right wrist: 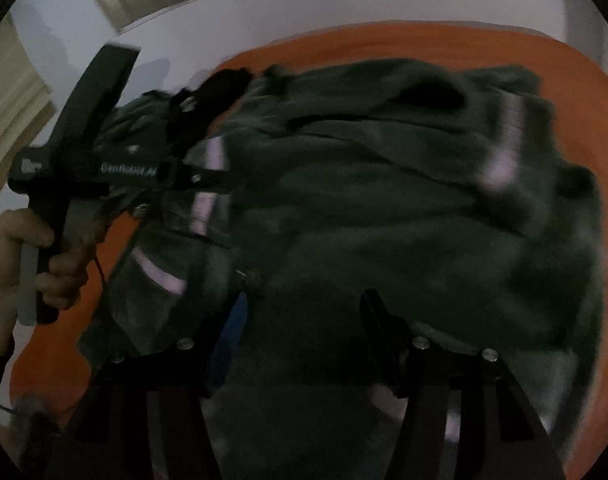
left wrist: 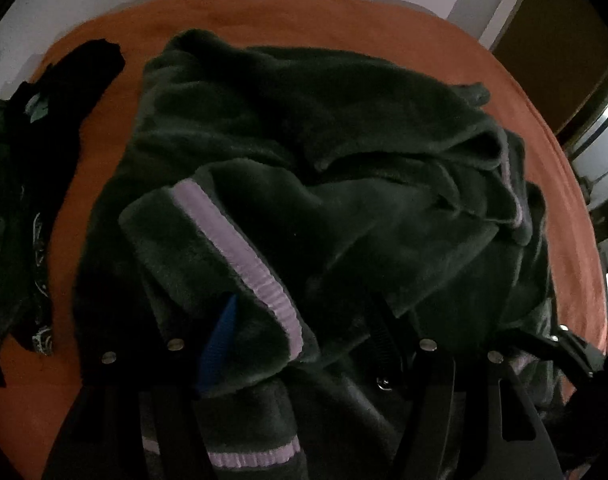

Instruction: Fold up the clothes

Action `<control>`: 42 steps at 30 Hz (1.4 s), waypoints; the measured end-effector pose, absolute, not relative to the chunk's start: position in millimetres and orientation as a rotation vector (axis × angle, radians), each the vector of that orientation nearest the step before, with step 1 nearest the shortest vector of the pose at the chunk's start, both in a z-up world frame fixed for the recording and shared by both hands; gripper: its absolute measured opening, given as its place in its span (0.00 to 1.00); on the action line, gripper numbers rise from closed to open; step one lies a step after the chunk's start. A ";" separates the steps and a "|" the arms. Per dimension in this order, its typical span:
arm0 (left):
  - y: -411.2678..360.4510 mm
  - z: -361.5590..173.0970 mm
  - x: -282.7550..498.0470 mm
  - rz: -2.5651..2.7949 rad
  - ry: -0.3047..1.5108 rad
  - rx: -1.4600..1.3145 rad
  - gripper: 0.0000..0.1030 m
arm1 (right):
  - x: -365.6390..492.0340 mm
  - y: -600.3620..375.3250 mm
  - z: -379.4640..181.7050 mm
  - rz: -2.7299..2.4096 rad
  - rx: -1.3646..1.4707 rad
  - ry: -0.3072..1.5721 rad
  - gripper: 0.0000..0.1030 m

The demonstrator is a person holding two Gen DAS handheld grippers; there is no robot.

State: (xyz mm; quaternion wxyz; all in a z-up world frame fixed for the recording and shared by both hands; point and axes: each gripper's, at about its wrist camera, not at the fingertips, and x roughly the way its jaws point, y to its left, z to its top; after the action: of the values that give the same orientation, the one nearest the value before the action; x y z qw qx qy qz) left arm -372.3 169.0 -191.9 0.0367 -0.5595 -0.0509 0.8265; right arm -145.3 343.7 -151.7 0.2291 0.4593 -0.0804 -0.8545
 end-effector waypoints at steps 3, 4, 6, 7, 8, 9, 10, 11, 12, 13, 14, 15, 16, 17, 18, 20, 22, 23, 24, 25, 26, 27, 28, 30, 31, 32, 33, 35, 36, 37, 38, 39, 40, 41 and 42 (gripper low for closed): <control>157.9 -204.2 -377.0 2.554 -0.206 -1.749 0.65 | -143.4 356.7 -167.8 -2.365 1.327 -0.242 0.56; 151.6 -210.5 -378.1 2.560 -0.219 -1.767 0.65 | -142.6 359.3 -173.9 -2.357 1.365 -0.247 0.56; 141.2 -220.7 -378.3 2.572 -0.229 -1.789 0.65 | -139.6 360.8 -181.1 -2.352 1.394 -0.236 0.56; 137.2 -224.4 -377.5 2.580 -0.227 -1.792 0.65 | -138.5 362.4 -182.4 -2.352 1.398 -0.227 0.56; 134.8 -225.5 -375.4 2.584 -0.227 -1.773 0.65 | -138.0 363.3 -183.6 -2.351 1.403 -0.217 0.56; 134.2 -224.4 -373.4 2.590 -0.222 -1.757 0.65 | -139.5 361.5 -184.5 -2.349 1.408 -0.201 0.56; 134.1 -221.5 -370.4 2.600 -0.208 -1.754 0.65 | -140.8 360.2 -185.1 -2.348 1.413 -0.190 0.56; 134.1 -218.5 -367.4 2.610 -0.194 -1.751 0.65 | -141.2 360.9 -184.3 -2.347 1.414 -0.197 0.56; 134.9 -214.6 -363.6 2.619 -0.183 -1.747 0.65 | -141.0 362.1 -182.4 -2.349 1.410 -0.209 0.56; 135.0 -207.9 -355.1 2.630 -0.177 -1.722 0.65 | -140.6 362.3 -180.8 -2.352 1.403 -0.213 0.56; 135.0 -201.5 -346.5 2.642 -0.172 -1.697 0.65 | -139.5 362.3 -178.6 -2.356 1.395 -0.211 0.56; 134.2 -198.0 -337.0 2.653 -0.177 -1.671 0.66 | -138.5 362.4 -176.7 -2.360 1.390 -0.209 0.56; 133.2 -198.9 -332.5 2.655 -0.183 -1.667 0.71 | -137.7 362.8 -175.9 -2.359 1.393 -0.205 0.56; 129.8 -205.7 -328.0 2.646 -0.199 -1.688 0.72 | -137.1 362.9 -175.8 -2.357 1.398 -0.199 0.56; 125.2 -218.4 -327.5 2.624 -0.219 -1.742 0.72 | -137.1 362.0 -177.7 -2.354 1.409 -0.184 0.56; 120.3 -225.9 -328.1 2.602 -0.254 -1.770 0.72 | -138.7 360.5 -181.0 -2.346 1.428 -0.163 0.56; 115.0 -222.5 -325.3 2.589 -0.294 -1.748 0.72 | -141.2 359.1 -183.9 -2.336 1.444 -0.149 0.56; 112.4 -220.9 -323.9 2.582 -0.314 -1.737 0.72 | -142.4 358.9 -184.6 -2.331 1.449 -0.148 0.56; 109.8 -219.2 -322.5 2.576 -0.334 -1.725 0.72 | -143.3 360.3 -182.4 -2.323 1.440 -0.168 0.56; 107.5 -216.9 -320.8 2.569 -0.351 -1.713 0.72 | -143.3 362.8 -178.5 -2.314 1.418 -0.188 0.56; 108.1 -209.6 -316.9 2.567 -0.348 -1.692 0.72 | -142.1 365.3 -173.9 -2.312 1.390 -0.193 0.56; 109.6 -204.7 -313.5 2.568 -0.332 -1.681 0.72 | -140.9 367.2 -170.2 -2.316 1.370 -0.182 0.56; 111.4 -199.9 -309.7 2.569 -0.316 -1.669 0.72 | -139.7 368.9 -166.9 -2.319 1.351 -0.168 0.56; 121.5 -190.8 -294.4 2.556 -0.274 -1.645 0.72 | -138.7 368.4 -165.5 -2.314 1.337 -0.154 0.56; 126.7 -186.5 -287.1 2.548 -0.251 -1.633 0.72 | -138.0 367.8 -165.4 -2.313 1.337 -0.144 0.56; 132.9 -183.1 -282.7 2.531 -0.213 -1.627 0.72 | -137.2 367.2 -165.0 -2.310 1.337 -0.136 0.56; 139.3 -179.7 -278.3 2.514 -0.174 -1.618 0.72 | -135.9 366.5 -164.0 -2.302 1.334 -0.134 0.56; 151.3 -170.7 -267.4 2.484 -0.077 -1.589 0.72 | -129.6 363.8 -159.3 -2.297 1.318 -0.115 0.56; 156.4 -166.0 -261.7 2.466 -0.030 -1.576 0.72 | -125.3 362.1 -156.2 -2.298 1.307 -0.101 0.56; 164.4 -164.4 -256.7 2.446 0.007 -1.564 0.72 | -121.0 360.4 -153.0 -2.299 1.295 -0.088 0.56; 171.5 -160.5 -249.9 2.435 0.026 -1.554 0.72 | -116.6 358.7 -149.9 -2.300 1.283 -0.074 0.56; 178.9 -156.7 -243.4 2.424 0.045 -1.543 0.72 | -112.3 357.1 -146.7 -2.300 1.271 -0.061 0.56; 189.1 -154.9 -240.2 2.420 0.057 -1.529 0.72 | -107.9 355.4 -143.5 -2.301 1.260 -0.047 0.56; 199.3 -153.1 -237.0 2.416 0.069 -1.515 0.72 | -103.6 353.7 -140.4 -2.301 1.248 -0.034 0.56; 209.2 -151.3 -233.6 2.413 0.083 -1.501 0.72 | -99.3 352.0 -137.2 -2.302 1.236 -0.020 0.56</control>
State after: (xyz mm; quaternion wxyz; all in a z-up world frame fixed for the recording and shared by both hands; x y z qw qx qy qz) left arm -233.6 209.2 -151.3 0.1490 -0.5221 0.0287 0.8393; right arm -99.3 352.0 -137.2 0.2613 0.4567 -0.0074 -0.8504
